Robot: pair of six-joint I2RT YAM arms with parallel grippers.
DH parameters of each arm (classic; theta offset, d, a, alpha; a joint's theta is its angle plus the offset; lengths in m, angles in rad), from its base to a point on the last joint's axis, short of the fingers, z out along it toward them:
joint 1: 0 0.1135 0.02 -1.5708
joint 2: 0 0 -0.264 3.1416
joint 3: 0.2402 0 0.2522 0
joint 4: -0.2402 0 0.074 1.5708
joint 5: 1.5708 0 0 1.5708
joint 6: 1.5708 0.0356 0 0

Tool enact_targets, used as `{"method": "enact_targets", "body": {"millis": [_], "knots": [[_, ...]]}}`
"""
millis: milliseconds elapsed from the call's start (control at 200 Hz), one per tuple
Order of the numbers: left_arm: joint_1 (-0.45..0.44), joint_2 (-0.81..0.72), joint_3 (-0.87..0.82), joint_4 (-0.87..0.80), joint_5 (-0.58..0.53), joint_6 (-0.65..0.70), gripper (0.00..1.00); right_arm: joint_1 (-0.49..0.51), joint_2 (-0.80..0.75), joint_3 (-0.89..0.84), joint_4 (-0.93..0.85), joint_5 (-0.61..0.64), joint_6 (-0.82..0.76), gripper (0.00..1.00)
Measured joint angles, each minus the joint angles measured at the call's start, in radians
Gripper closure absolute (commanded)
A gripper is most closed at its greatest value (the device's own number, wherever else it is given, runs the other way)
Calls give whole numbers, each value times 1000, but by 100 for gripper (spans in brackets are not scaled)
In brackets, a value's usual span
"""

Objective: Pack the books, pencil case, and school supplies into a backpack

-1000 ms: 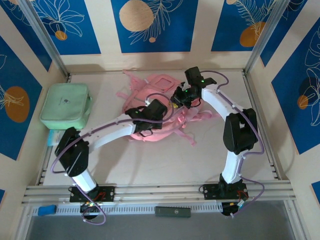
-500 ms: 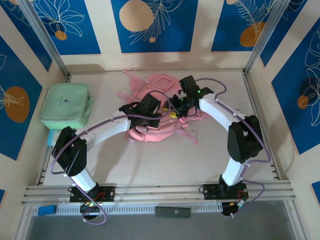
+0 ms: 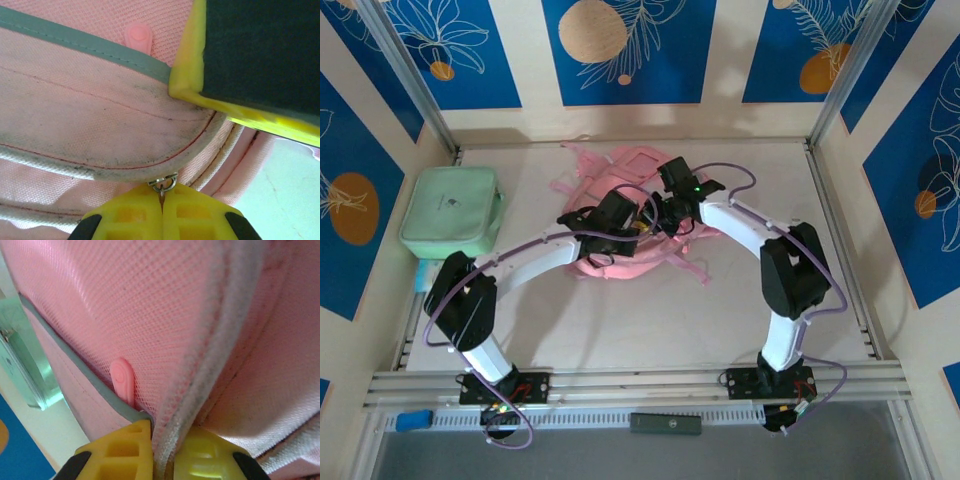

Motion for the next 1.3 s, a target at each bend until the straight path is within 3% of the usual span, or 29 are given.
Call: {"method": "enact_targets", "body": {"millis": [160,295,575,755,875,1015,1070,1115,1300], "knots": [[22,-41,-38,-26,-29,-16,100,36,76,111,-54,-29,-122,100],[11,-137,-87,-59,-16,-47,100,17,40,100,-88,-122,-255,100],[3,-167,-116,-59,77,-81,100,-232,-22,83,-224,-291,-493,100],[3,-97,-104,-37,122,-112,100,-236,-18,71,-206,-263,-524,100],[4,-39,-63,-61,130,-122,99,-245,-21,48,-188,-234,-528,68],[-7,-34,-59,-37,159,-125,77,-275,-48,56,-242,-143,-568,37],[-10,-43,-64,-24,177,-130,63,-299,-88,51,-273,-101,-591,16],[-13,-59,-77,-10,196,-123,58,-332,-136,35,-283,-73,-592,3],[-25,-133,-138,31,294,-137,55,-604,-296,-32,-317,91,-602,1]]}}
